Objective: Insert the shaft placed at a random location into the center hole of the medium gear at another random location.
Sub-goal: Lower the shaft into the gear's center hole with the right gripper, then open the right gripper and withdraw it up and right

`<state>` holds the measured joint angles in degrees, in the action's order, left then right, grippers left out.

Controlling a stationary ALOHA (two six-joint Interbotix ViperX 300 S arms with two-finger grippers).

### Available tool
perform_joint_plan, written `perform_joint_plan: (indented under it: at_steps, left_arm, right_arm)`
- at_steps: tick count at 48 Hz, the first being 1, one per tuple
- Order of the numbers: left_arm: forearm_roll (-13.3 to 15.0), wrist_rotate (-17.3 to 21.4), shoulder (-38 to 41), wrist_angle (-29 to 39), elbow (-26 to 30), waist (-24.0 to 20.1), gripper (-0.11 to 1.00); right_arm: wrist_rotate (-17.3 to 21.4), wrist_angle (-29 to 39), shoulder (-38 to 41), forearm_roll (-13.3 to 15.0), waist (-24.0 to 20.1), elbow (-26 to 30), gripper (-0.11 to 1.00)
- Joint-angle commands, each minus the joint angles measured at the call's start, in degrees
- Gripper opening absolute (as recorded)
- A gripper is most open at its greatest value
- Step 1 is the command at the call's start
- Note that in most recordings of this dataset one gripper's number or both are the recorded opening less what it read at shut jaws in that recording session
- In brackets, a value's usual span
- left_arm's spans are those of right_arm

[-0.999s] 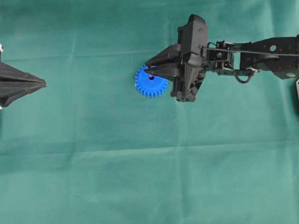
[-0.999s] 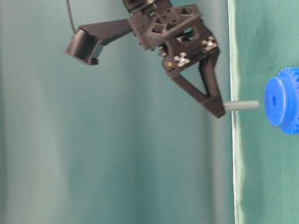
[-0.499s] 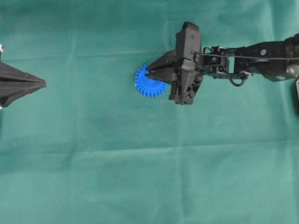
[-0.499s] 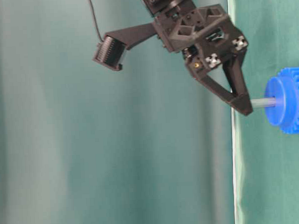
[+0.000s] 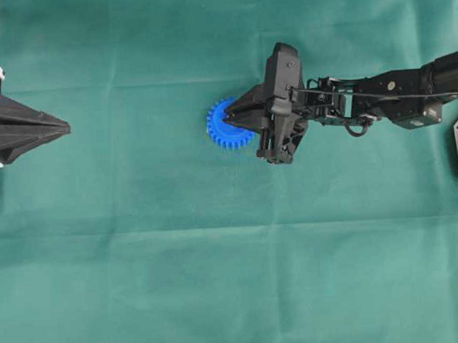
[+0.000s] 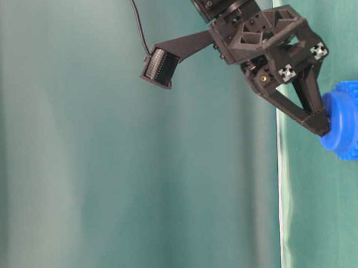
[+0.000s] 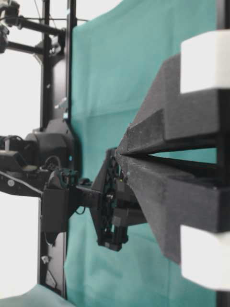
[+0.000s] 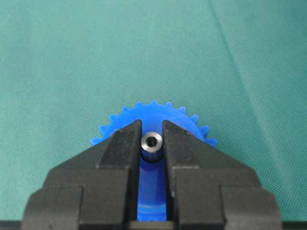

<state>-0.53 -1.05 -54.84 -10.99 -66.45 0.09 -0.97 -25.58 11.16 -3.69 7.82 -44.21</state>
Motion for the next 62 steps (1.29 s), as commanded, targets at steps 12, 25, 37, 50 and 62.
perform_joint_plan:
  at_steps: [12, 25, 37, 50, 62]
  left_arm:
    - [-0.18, -0.18, 0.44, -0.26, 0.7, 0.09, 0.0]
    - [-0.18, -0.18, 0.35, -0.26, 0.7, 0.09, 0.0]
    - [-0.18, -0.18, 0.44, -0.26, 0.7, 0.09, 0.0]
    - [-0.18, -0.18, 0.44, -0.35, 0.7, 0.0, 0.0]
    - [-0.18, -0.18, 0.44, -0.35, 0.7, 0.09, 0.0]
  right_arm:
    - [-0.35, -0.26, -0.26, -0.09, -0.09, 0.53, 0.13]
    - [-0.35, -0.09, -0.26, -0.09, -0.09, 0.62, 0.14]
    - [-0.18, 0.09, -1.67, -0.18, -0.09, 0.7, 0.7]
    - [-0.18, 3.87, -6.94, -0.18, -0.09, 0.53, 0.8]
    - [-0.26, 7.56, -13.01, -0.09, -0.09, 0.18, 0.8]
